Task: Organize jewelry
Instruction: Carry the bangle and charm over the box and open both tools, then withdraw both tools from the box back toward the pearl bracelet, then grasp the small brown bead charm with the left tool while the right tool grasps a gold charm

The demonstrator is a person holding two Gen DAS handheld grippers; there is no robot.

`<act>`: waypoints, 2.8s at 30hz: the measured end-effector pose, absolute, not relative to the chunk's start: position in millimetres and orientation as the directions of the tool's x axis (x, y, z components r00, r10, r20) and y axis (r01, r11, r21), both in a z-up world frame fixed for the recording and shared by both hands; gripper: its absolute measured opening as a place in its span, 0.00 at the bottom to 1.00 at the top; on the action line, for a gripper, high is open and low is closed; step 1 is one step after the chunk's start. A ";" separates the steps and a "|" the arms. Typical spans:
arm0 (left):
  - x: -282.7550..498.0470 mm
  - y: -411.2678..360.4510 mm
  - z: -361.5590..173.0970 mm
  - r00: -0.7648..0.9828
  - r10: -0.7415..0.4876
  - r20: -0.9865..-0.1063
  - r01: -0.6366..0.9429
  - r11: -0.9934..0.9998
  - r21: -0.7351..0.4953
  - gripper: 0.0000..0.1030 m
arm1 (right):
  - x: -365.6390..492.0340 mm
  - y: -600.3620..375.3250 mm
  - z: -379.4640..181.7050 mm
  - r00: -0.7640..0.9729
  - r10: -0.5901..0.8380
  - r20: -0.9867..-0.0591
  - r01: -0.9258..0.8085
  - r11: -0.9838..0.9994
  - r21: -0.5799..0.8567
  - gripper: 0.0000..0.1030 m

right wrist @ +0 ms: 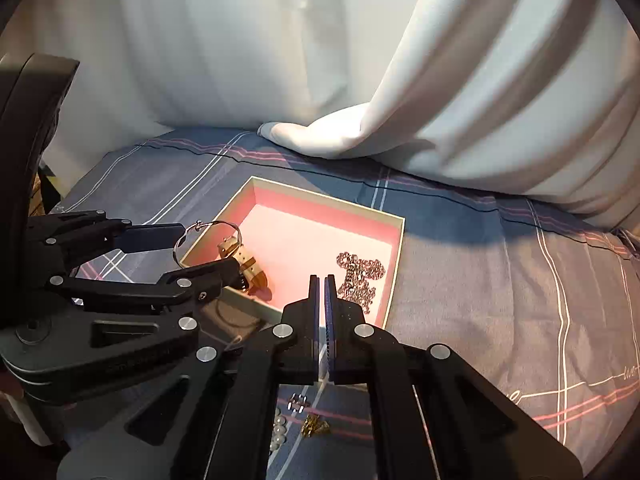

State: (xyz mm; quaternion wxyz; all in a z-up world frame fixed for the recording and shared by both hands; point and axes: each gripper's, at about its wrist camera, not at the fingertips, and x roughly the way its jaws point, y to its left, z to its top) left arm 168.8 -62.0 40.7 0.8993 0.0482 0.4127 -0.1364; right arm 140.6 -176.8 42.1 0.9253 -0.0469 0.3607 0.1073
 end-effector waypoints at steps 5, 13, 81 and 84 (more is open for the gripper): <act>211.6 -71.2 33.8 0.574 -0.132 -0.808 0.225 0.974 0.001 0.52 | 169.9 -178.8 31.0 0.683 0.121 -0.720 -0.199 0.980 -0.025 0.03; 228.3 -74.0 14.5 0.521 -0.093 -0.848 0.205 0.979 0.018 0.52 | 183.0 -183.3 9.0 0.645 0.128 -0.753 -0.202 0.979 -0.007 0.03; 79.1 -45.1 -56.7 0.471 -0.283 -0.836 0.363 0.926 -0.109 0.16 | 48.0 -199.0 -66.8 0.570 0.158 -0.806 -0.192 0.980 0.057 0.81; 78.3 -43.9 -56.3 0.471 -0.288 -0.834 0.367 0.924 -0.112 0.15 | 47.8 -200.0 -67.6 0.569 0.163 -0.806 -0.192 0.979 0.063 0.81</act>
